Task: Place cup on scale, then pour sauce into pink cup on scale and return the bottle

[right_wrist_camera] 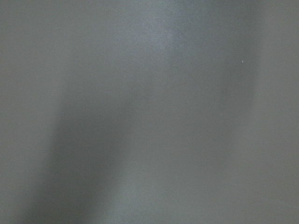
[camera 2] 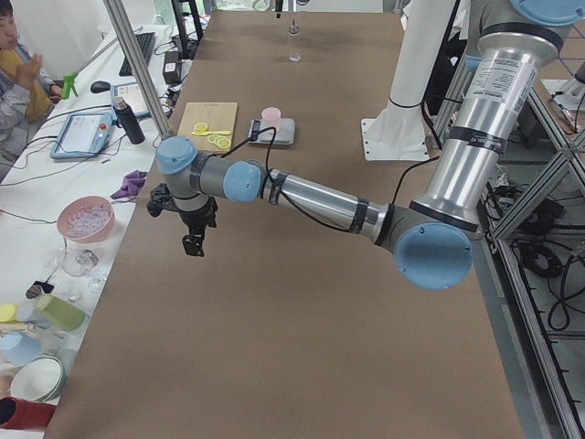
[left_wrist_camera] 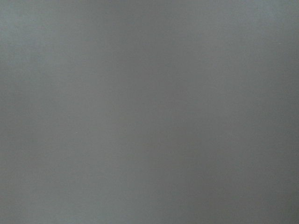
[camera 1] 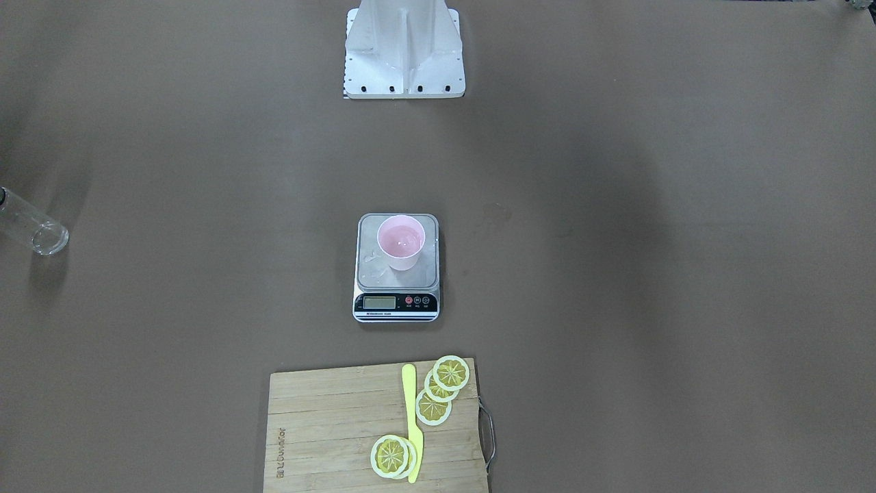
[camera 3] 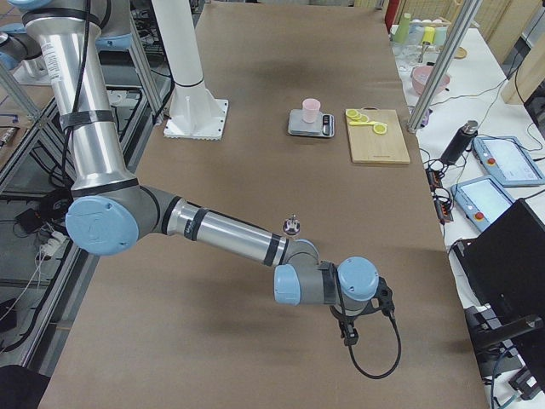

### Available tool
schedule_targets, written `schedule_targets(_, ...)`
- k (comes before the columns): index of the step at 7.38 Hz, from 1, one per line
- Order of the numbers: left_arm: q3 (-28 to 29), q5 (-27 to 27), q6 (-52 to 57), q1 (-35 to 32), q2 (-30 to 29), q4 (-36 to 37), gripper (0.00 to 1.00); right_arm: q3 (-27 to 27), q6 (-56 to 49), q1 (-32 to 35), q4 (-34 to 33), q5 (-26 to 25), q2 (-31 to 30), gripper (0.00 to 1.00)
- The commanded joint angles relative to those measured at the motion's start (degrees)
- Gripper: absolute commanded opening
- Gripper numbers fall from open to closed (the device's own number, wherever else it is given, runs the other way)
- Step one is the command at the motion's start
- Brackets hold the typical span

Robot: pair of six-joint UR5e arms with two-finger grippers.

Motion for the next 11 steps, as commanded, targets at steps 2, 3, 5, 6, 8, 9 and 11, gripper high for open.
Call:
schedule_targets(2, 4.52, 0.26, 4.31, -3.78, 8.23, -0.96, 0.98, 11.74, -13.47, 4.08, -22.88, -3.88, 0.47, 1.00)
schedule_targets(3, 4.70, 0.26, 2.30, -3.87, 9.76, -1.23, 0.98, 16.32, -13.57, 3.74, -27.03, -6.41, -1.36, 1.00)
schedule_targets(5, 3.83, -0.35, 0.54, -6.23, 8.90, -1.14, 0.98, 19.52, -13.57, 3.74, -27.68, -6.61, -4.18, 1.00)
schedule_targets(6, 2.69, -0.35, -0.43, -6.25, 8.89, -0.36, 0.98, 21.27, -13.57, 3.65, -27.77, -5.57, -5.94, 1.00)
schedule_targets(8, -1.27, -2.11, -10.51, -6.07, 10.04, -0.87, 0.98, 22.34, -13.13, 3.21, -27.15, -4.51, -7.45, 1.00)
schedule_targets(9, -1.54, -2.46, -10.64, -6.07, 10.21, -0.36, 0.98, 22.51, -13.13, 3.04, -27.42, -3.20, -6.75, 1.00)
schedule_targets(11, -4.59, -8.22, -11.24, -6.24, 12.32, -0.88, 0.98, 23.48, -13.13, 2.43, -27.60, -2.66, -7.53, 1.00)
